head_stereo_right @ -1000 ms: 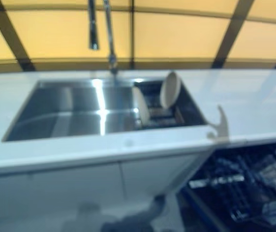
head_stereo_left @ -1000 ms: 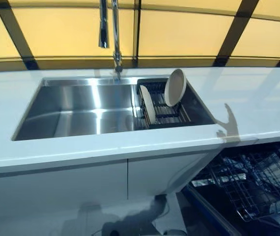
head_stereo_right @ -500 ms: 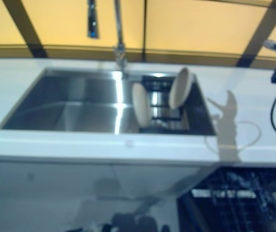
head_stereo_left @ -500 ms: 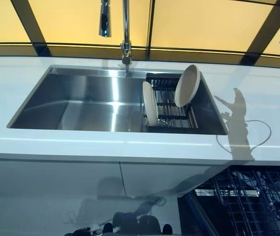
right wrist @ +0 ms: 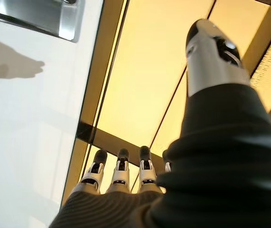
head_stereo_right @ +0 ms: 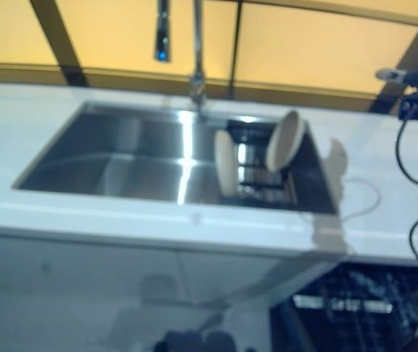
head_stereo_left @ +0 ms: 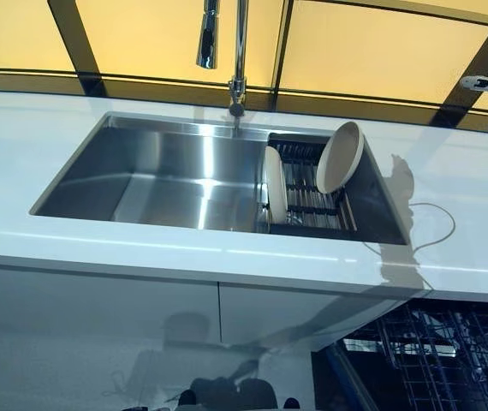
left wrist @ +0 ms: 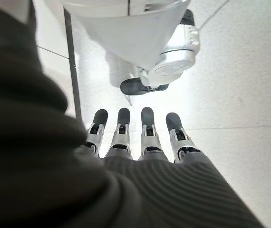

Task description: Take plates into dishwasher

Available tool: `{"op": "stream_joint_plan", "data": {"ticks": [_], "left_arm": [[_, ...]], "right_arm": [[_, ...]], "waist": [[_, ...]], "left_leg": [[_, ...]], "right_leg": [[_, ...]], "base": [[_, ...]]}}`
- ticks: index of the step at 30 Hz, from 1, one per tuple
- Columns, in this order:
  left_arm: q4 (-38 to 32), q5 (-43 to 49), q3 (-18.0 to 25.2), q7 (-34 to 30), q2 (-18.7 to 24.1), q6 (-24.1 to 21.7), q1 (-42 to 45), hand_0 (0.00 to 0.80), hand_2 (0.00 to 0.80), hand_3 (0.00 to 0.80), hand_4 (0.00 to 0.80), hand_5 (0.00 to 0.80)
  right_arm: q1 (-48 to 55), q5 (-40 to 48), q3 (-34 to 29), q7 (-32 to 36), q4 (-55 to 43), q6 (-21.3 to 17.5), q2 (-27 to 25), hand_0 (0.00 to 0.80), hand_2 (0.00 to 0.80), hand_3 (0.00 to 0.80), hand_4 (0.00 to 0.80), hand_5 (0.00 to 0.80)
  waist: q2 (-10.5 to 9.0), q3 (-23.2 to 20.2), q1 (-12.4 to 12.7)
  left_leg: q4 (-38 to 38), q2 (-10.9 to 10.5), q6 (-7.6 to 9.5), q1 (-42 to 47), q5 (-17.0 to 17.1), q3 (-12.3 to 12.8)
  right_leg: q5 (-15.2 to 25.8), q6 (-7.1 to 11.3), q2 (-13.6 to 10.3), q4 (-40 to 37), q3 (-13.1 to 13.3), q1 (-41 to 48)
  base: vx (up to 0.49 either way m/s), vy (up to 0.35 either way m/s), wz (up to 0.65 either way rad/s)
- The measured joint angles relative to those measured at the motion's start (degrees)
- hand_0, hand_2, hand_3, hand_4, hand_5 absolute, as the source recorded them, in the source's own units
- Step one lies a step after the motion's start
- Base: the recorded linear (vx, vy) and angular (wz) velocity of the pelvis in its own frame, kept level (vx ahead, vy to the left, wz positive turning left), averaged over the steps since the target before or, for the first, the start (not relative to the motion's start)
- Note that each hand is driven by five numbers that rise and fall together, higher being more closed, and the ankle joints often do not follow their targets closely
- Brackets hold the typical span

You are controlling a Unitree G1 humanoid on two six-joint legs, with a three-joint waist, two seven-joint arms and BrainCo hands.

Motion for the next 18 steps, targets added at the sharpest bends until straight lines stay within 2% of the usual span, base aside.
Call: {"op": "stream_joint_plan", "data": {"ticks": [7,18], "left_arm": [[0.01,-0.21,0.05,0.45,-0.08,0.91,-0.29,0.0,0.0,0.0,0.0,0.0],[0.17,-2.7,0.08,1.81,-0.11,2.16,-0.37,0.0,0.0,0.0,0.0,0.0]], "right_arm": [[-1.43,-0.2,2.94,0.49,-0.04,2.61,3.13,0.0,0.0,0.0,0.0,0.0],[-2.77,0.08,4.41,-2.19,-0.07,2.55,5.98,0.0,0.0,0.0,0.0,0.0]], "waist": [[-0.03,-0.1,0.07],[0.07,0.4,1.51]], "left_leg": [[0.04,0.19,-0.11,-0.93,0.13,-0.01],[0.08,0.3,-0.28,-4.79,1.11,-0.36]], "right_leg": [[0.13,-0.11,0.16,-0.01,-0.02,-0.91],[0.93,-0.37,0.32,0.0,-0.27,-4.5]], "base": [[0.0,0.0,0.0],[-0.064,-0.011,0.01]]}}
